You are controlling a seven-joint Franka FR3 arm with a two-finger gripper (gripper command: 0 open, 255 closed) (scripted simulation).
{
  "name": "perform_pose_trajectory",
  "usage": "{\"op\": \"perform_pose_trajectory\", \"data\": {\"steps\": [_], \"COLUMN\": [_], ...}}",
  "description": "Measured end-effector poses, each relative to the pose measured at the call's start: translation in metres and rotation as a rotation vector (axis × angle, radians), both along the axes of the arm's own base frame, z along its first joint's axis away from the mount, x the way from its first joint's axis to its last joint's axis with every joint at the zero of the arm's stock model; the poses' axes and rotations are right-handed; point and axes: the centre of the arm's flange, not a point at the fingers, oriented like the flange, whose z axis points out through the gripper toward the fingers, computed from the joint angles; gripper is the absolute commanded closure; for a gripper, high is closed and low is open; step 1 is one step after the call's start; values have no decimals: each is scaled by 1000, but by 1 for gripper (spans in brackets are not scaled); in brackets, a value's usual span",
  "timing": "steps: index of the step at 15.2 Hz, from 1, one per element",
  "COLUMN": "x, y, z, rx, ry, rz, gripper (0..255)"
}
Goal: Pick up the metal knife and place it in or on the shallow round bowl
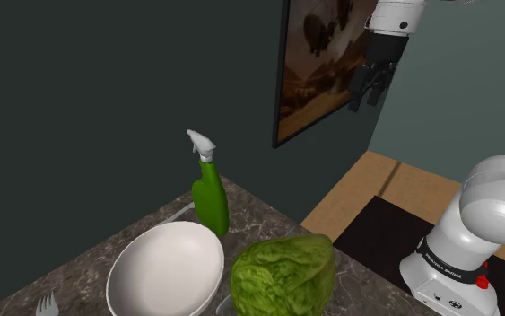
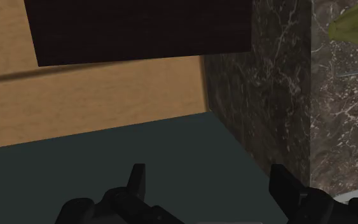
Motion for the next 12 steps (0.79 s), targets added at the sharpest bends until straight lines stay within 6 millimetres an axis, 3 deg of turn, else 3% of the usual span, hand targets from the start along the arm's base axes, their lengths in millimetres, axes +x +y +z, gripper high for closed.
{"op": "perform_pose_trajectory", "data": {"steps": [2,4,12], "x": [0,-2,5], "y": [6,25,124], "z": [-3,-7,-46], "rx": [0,-1,-3], "ry": [1,4,20], "rz": [-15,-69,-346], "gripper": [0,0,0]}}
